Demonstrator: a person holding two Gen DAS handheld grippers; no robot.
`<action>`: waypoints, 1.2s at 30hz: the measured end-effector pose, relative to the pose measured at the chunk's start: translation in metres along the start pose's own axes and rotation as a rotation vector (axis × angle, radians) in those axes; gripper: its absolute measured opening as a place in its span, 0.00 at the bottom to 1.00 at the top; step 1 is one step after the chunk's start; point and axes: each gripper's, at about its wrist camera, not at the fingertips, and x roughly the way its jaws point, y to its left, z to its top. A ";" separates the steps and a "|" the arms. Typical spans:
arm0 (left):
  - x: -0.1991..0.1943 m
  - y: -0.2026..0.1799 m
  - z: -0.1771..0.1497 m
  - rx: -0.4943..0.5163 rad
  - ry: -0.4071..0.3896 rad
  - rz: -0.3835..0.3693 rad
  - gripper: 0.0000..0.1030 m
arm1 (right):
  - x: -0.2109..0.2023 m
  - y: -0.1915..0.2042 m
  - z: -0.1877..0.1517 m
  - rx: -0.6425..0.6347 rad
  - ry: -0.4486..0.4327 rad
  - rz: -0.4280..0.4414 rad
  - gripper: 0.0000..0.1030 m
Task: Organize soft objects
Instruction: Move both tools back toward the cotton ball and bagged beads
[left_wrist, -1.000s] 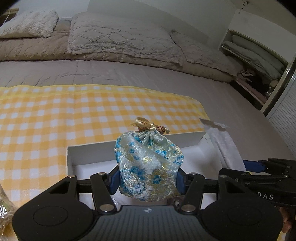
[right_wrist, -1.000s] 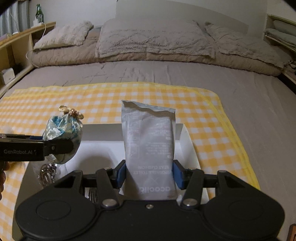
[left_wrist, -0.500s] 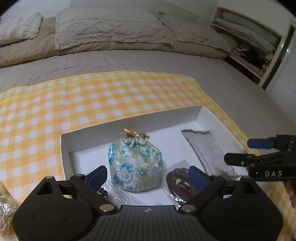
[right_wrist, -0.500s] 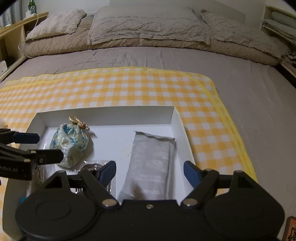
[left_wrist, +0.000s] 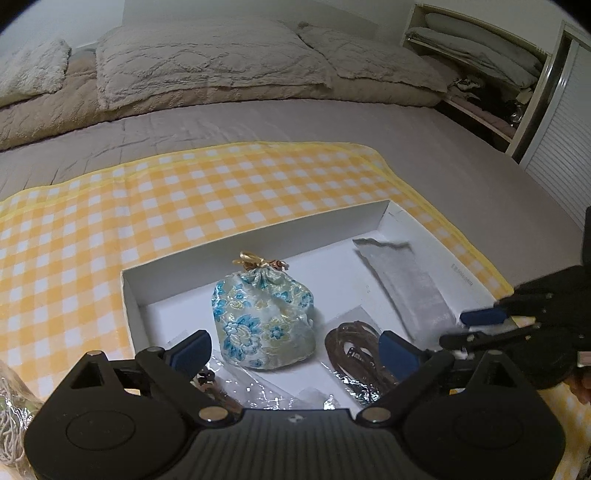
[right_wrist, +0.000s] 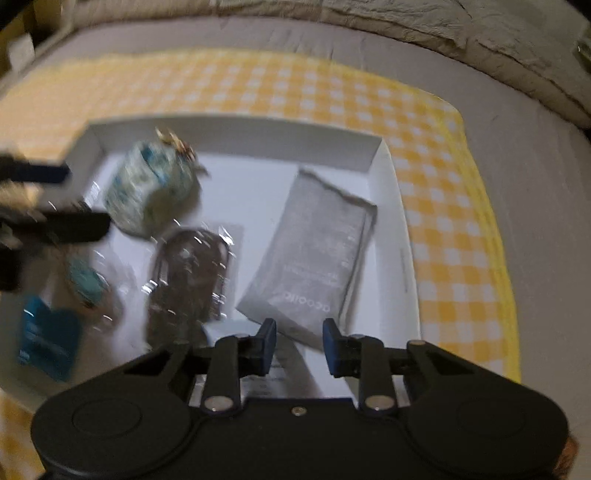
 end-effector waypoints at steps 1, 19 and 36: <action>0.000 0.001 0.000 -0.002 0.002 -0.002 0.94 | 0.002 0.001 0.000 -0.009 -0.008 -0.025 0.30; -0.035 0.001 -0.003 -0.004 -0.034 0.030 0.95 | -0.054 -0.022 -0.008 0.168 -0.187 0.014 0.52; -0.099 -0.014 -0.021 -0.003 -0.116 0.041 1.00 | -0.132 -0.007 -0.048 0.204 -0.351 0.091 0.86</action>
